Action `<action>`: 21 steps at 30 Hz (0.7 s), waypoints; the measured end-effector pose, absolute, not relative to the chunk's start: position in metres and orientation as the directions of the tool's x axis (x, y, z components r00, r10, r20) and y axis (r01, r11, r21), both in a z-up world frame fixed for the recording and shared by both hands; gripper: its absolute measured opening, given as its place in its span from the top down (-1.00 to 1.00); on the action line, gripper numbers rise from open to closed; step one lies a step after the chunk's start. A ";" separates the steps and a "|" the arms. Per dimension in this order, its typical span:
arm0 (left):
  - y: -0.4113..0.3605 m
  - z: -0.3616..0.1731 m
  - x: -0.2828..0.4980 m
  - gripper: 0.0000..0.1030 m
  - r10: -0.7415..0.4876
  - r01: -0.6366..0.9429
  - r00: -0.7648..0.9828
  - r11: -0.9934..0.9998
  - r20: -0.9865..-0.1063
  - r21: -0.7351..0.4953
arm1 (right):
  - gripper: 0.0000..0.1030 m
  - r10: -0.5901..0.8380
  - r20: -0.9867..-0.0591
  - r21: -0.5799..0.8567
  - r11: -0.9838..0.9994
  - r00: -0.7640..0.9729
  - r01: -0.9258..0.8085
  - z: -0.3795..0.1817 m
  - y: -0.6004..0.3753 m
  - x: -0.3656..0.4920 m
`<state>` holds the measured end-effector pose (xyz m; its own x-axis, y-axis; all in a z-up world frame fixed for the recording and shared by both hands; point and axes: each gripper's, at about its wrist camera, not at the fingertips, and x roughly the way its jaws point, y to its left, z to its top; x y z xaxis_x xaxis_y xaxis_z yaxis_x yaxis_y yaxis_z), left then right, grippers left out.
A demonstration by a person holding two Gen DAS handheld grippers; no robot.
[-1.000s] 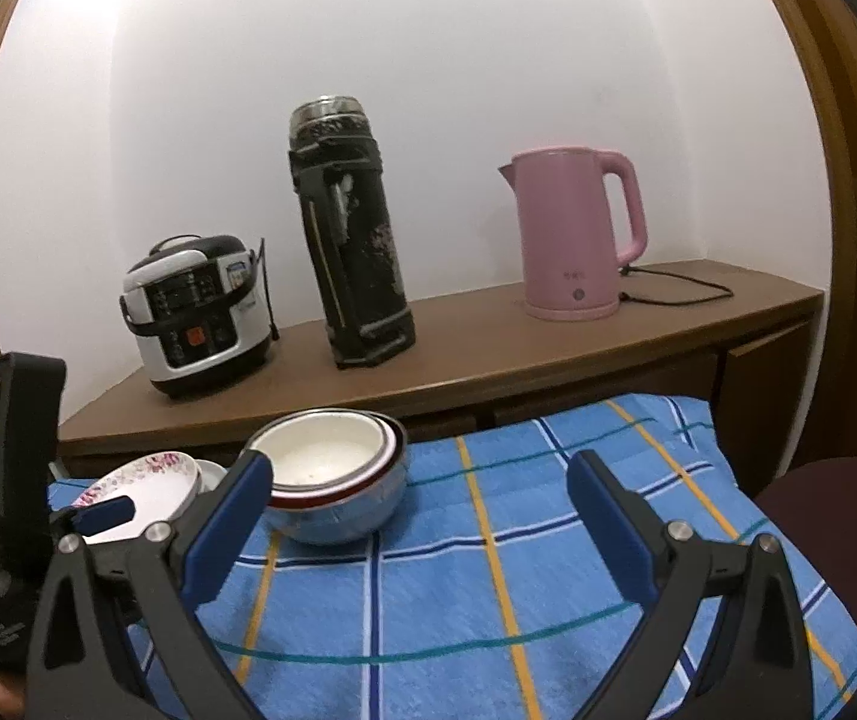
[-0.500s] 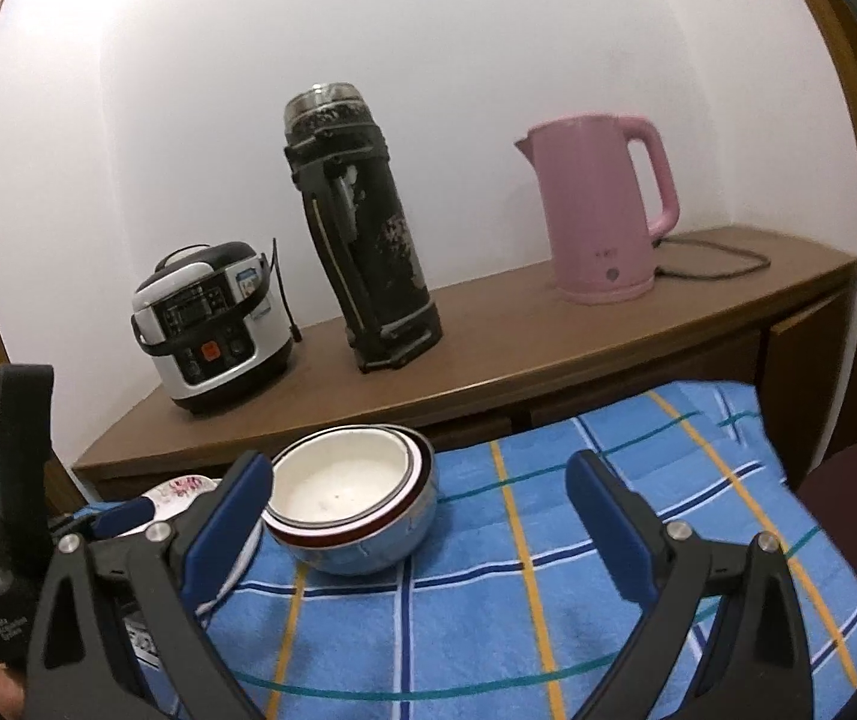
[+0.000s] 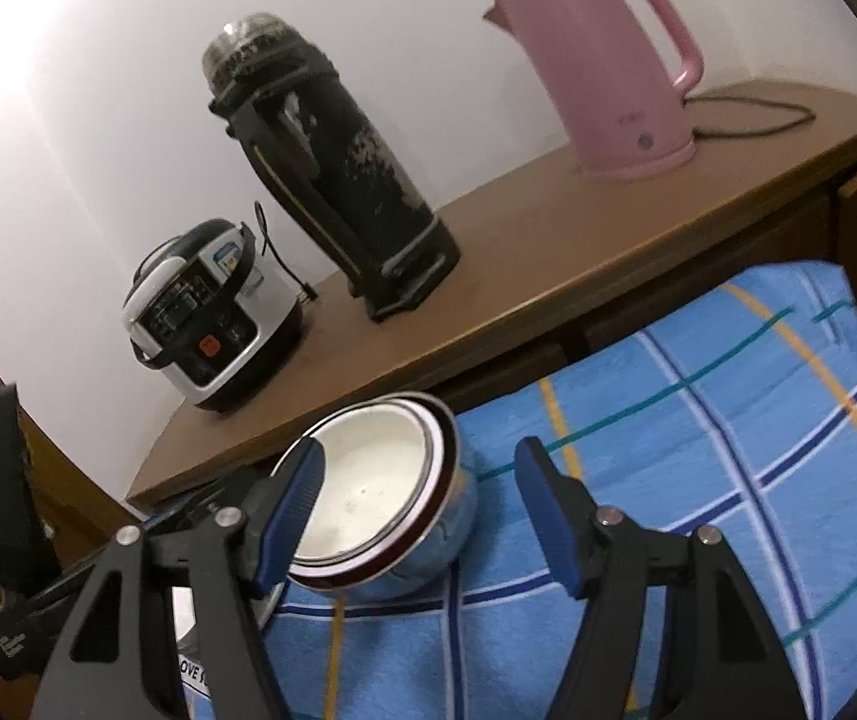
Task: Organize plates and bowls
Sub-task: 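Move the left gripper to the nested bowl stack's rim and close it, then lift the nested bowl stack with the left gripper toward the plate stack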
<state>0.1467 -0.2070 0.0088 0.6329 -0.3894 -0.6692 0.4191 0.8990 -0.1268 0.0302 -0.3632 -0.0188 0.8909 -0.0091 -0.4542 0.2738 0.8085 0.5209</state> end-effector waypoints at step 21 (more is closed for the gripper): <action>-0.236 -0.021 0.171 0.14 -0.386 0.438 0.554 0.889 -0.738 -0.135 | 0.12 0.027 -0.515 0.525 0.800 0.857 0.291 -0.037 -0.363 0.058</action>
